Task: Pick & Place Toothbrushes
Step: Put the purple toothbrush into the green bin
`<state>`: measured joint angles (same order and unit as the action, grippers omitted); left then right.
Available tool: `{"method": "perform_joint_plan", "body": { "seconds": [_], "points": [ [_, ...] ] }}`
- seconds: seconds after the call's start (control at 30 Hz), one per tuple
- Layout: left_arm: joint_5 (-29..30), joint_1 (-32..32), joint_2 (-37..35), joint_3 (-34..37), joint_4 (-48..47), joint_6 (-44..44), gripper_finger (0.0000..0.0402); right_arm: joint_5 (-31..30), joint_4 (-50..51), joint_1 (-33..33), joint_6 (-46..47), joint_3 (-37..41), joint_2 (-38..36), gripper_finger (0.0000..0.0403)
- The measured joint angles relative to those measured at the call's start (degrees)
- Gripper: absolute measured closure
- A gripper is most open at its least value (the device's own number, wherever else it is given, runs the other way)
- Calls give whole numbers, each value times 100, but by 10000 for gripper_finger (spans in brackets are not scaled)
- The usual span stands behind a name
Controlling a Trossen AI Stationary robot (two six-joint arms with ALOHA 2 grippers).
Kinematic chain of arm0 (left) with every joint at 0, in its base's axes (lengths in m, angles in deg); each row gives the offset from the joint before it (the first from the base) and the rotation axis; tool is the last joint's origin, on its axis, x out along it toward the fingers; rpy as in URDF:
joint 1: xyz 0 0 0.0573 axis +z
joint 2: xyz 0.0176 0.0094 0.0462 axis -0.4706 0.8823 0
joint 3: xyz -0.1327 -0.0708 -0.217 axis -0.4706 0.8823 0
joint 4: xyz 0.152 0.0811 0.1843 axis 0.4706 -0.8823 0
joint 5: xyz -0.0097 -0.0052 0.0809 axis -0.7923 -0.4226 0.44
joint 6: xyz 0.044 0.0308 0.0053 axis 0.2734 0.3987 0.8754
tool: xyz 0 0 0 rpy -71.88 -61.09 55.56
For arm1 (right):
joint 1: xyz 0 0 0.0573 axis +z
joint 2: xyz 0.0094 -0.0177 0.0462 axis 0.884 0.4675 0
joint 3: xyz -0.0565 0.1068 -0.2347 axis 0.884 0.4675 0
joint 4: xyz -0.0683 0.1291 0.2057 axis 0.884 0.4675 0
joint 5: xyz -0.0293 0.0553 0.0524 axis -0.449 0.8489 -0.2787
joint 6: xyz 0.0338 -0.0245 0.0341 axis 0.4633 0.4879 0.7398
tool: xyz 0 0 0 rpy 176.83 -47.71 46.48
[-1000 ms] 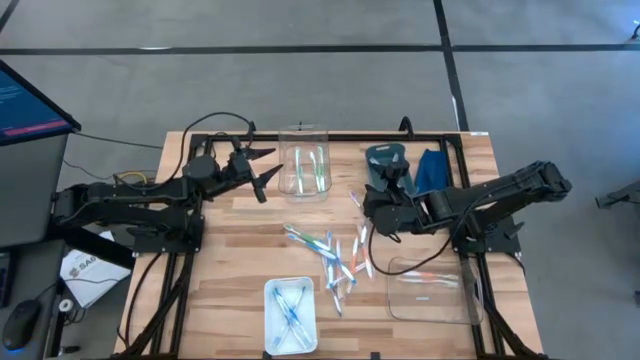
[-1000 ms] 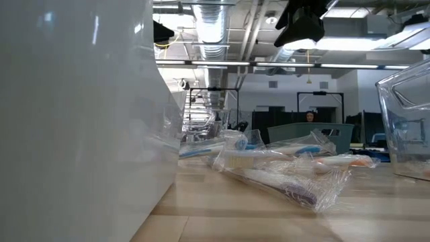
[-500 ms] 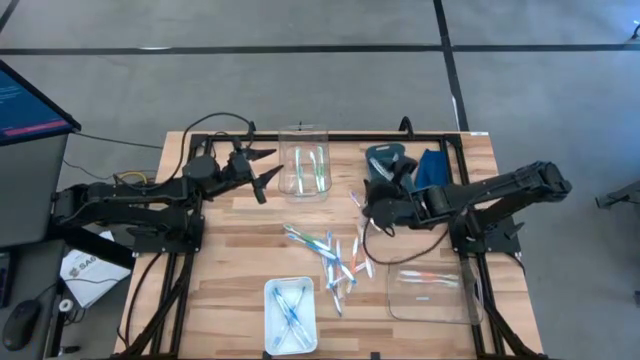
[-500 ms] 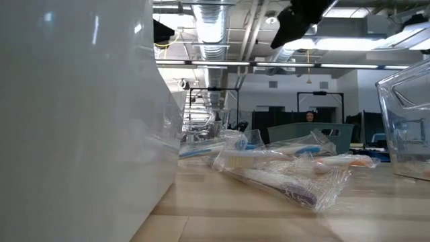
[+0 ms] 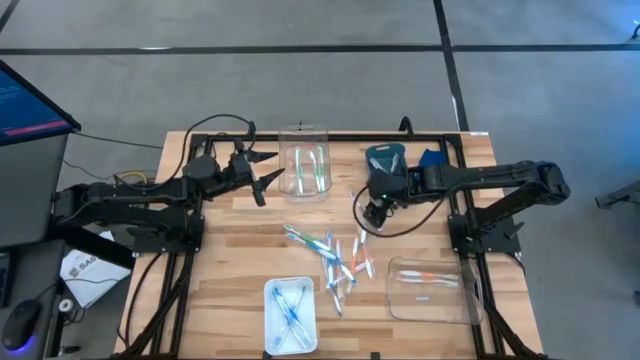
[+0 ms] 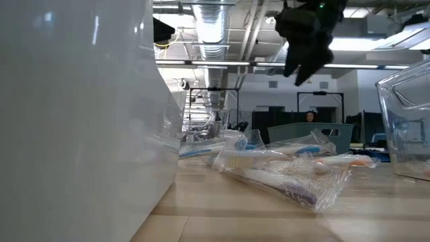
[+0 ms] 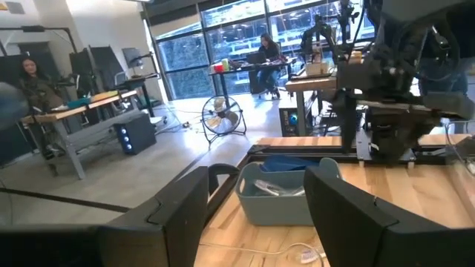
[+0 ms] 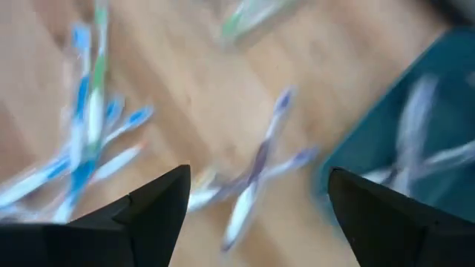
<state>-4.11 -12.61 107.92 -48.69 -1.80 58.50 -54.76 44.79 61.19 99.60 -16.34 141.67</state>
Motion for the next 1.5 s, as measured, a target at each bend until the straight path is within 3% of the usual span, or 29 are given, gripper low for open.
{"method": "perform_joint_plan", "body": {
  "seconds": [0.3, 0.7, 0.93, 1.5],
  "points": [
    [-3, -158, 0, 2, -69, 0, 183, 782, 730, 337, 1098, -9, 441, 92],
    [-45, -264, 0, 4, -72, 20, 183, 620, 782, 566, 1266, 4, 1560, 92],
    [-65, -264, 0, 4, -72, 42, 183, 656, 641, 420, 675, 4, 1614, 92],
    [-61, -264, 2, 15, -210, 22, 183, 609, 306, 532, 860, 2, 1604, 92]
  ]
}}
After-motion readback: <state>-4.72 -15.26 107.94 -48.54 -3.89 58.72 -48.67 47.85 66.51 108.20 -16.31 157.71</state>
